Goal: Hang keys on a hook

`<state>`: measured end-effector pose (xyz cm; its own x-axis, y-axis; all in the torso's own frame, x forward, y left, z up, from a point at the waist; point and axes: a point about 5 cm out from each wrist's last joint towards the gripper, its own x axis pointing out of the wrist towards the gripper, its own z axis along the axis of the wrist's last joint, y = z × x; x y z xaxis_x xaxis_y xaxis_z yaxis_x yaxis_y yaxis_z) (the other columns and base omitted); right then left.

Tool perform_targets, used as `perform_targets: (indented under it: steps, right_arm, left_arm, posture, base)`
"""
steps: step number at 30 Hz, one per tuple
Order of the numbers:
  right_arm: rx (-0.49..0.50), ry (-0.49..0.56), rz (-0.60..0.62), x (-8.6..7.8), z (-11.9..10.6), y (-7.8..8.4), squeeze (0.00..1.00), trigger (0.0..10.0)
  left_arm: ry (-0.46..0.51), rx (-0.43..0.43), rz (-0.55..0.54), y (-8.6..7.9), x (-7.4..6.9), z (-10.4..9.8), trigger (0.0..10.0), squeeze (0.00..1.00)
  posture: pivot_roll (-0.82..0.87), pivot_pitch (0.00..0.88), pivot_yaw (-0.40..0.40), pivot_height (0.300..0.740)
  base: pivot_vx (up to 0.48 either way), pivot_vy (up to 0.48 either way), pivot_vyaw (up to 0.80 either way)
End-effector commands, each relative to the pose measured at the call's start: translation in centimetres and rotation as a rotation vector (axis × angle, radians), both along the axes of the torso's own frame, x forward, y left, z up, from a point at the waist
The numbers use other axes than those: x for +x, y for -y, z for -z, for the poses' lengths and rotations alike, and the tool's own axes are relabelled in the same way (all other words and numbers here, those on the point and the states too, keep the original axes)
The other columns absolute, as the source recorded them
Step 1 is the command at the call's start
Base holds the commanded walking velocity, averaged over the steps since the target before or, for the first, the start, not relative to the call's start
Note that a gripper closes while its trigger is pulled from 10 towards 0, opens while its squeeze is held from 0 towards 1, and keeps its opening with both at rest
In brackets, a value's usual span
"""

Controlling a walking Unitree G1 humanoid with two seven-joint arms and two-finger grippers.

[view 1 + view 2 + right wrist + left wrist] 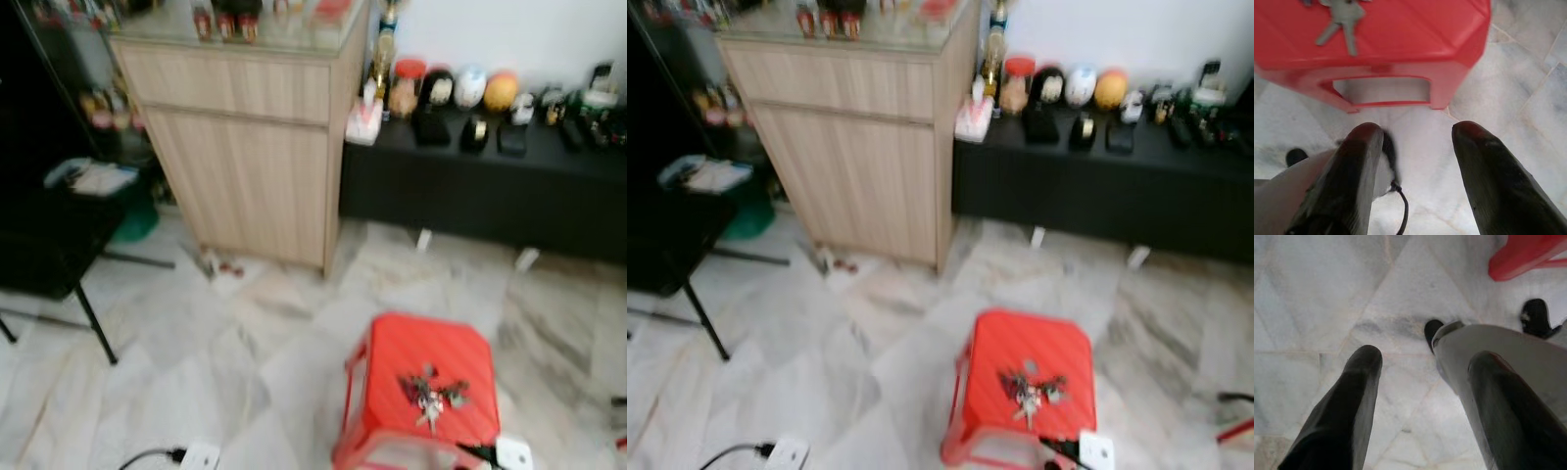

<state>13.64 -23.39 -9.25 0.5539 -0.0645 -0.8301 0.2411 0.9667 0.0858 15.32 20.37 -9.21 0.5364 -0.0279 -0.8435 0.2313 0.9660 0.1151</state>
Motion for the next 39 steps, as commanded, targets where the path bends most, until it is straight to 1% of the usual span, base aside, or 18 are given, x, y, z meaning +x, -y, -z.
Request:
perform_targets:
  steps: [1, 3, 7, 9, 11, 15, 18, 20, 22, 23, 24, 25, 29, 30, 31, 34, 35, 39]
  right_arm:
    - [-0.008, 0.004, 0.004, -0.2, 0.0, 0.2, 0.00, 10.0]
    - [-0.008, 0.007, 0.004, -0.2, 0.0, 0.2, 0.00, 10.0]
    - [-0.024, 0.062, 0.008, 0.2, -0.3, 0.4, 0.00, 10.0]
    - [-0.028, 0.094, 0.005, 0.4, -0.5, 0.4, 0.00, 10.0]
    - [-0.035, 0.103, -0.002, 0.5, -0.6, 0.4, 0.00, 10.0]
    - [-0.097, 0.190, -0.019, 1.1, -1.2, 0.8, 0.00, 10.0]
    - [-0.095, 0.223, 0.000, 1.2, -1.4, 0.8, 0.00, 10.0]
    - [-0.100, 0.305, -0.011, 1.6, -2.0, 0.8, 0.00, 10.0]
    - [-0.128, 0.516, -0.073, 8.8, -5.7, -0.6, 0.00, 10.0]
    - [-0.138, 0.590, -0.091, 11.3, -7.3, -1.3, 0.00, 10.0]
    - [-0.136, 0.639, -0.094, 12.8, -8.6, -1.7, 0.00, 10.0]
    - [-0.130, 0.674, -0.100, 13.8, -9.4, -2.0, 0.00, 10.0]
    - [-0.108, 0.713, -0.109, 14.4, -10.0, -2.5, 0.00, 10.0]
    - [-0.102, 0.719, -0.112, 14.5, -10.0, -2.6, 0.00, 10.0]
    - [-0.097, 0.726, -0.115, 14.6, -10.1, -2.8, 0.00, 10.0]
    - [-0.089, 0.733, -0.116, 14.8, -10.3, -2.9, 0.00, 10.0]
    - [-0.085, 0.737, -0.110, 15.0, -10.5, -2.9, 0.00, 10.0]
    - [-0.091, 0.747, -0.098, 15.0, -10.7, -2.6, 0.00, 10.0]
  left_arm:
    - [-0.016, -0.007, -0.033, 0.1, -1.0, 0.4, 10.0, 0.00]
    - [-0.009, -0.014, -0.056, 0.1, -1.0, 0.4, 10.0, 0.00]
    - [0.134, -0.067, -0.231, 0.1, -0.7, -0.1, 10.0, 0.00]
    - [0.219, -0.046, -0.223, 0.1, -0.3, -0.6, 10.0, 0.00]
    - [0.241, -0.040, -0.223, 0.0, -0.2, -0.7, 10.0, 0.00]
    - [0.399, -0.085, -0.291, 0.1, 0.3, -1.7, 10.0, 0.00]
    - [0.440, -0.099, -0.301, 0.1, 0.4, -2.0, 10.0, 0.00]
    - [0.501, -0.107, -0.302, 0.1, 0.6, -2.5, 10.0, 0.00]
    - [0.520, -0.093, -0.290, 0.1, 0.6, -2.6, 10.0, 0.00]
    - [0.524, -0.085, -0.284, 0.1, 0.6, -2.7, 10.0, 0.00]
    - [0.529, -0.083, -0.284, 0.1, 0.6, -2.7, 10.0, 0.00]
    - [0.539, -0.072, -0.290, 0.0, 0.6, -2.7, 10.0, 0.00]
    - [0.549, -0.067, -0.302, 0.0, 0.5, -2.8, 10.0, 0.00]
    - [0.679, -0.078, -0.289, -0.3, 4.6, -5.1, 10.0, 0.00]
    - [0.840, -0.100, -0.272, -0.3, 9.3, -8.8, 10.0, 0.00]
    - [0.958, -0.077, -0.215, -0.4, 11.6, -11.5, 10.0, 0.00]
    - [1.033, -0.064, -0.169, -0.4, 12.6, -13.3, 10.0, 0.00]
    - [1.116, -0.046, -0.142, -0.1, 12.9, -14.8, 10.0, 0.00]
  posture:
    - [-0.06, 0.092, -0.031, 0.740]
    - [-0.06, 0.091, -0.032, 0.740]
    - [-0.05, 0.091, -0.036, 0.740]
    - [-0.05, 0.090, -0.036, 0.740]
    - [-0.05, 0.090, -0.036, 0.740]
    - [-0.05, 0.090, -0.045, 0.740]
    - [-0.05, 0.090, -0.045, 0.740]
    - [-0.06, 0.089, -0.054, 0.740]
    - [-0.05, 0.089, -0.055, 0.740]
    - [-0.05, 0.089, -0.055, 0.740]
    - [-0.05, 0.088, -0.055, 0.740]
    - [-0.05, 0.088, -0.055, 0.740]
    - [-0.05, 0.081, -0.054, 0.740]
    - [-0.05, 0.081, -0.054, 0.740]
    - [-0.05, 0.077, -0.054, 0.740]
    - [-0.05, 0.074, -0.055, 0.740]
    - [-0.05, 0.074, -0.055, 0.740]
    - [-0.05, 0.068, -0.055, 0.740]
  base:
    - [0.000, 0.000, 0.00]
    - [0.000, 0.000, 0.00]
    - [0.000, 0.000, 0.00]
    - [0.000, 0.000, 0.00]
    - [0.000, 0.000, 0.00]
    - [0.000, 0.000, 0.00]
    - [0.000, 0.000, 0.00]
    - [0.000, 0.000, 0.00]
    - [0.000, 0.000, 0.00]
    - [0.000, 0.000, 0.00]
    - [0.000, 0.000, 0.00]
    - [0.000, 0.000, 0.00]
    - [0.000, 0.000, 0.00]
    - [0.000, 0.000, 0.00]
    - [0.000, 0.000, 0.00]
    - [0.000, 0.000, 0.00]
    - [0.000, 0.000, 0.00]
    - [0.000, 0.000, 0.00]
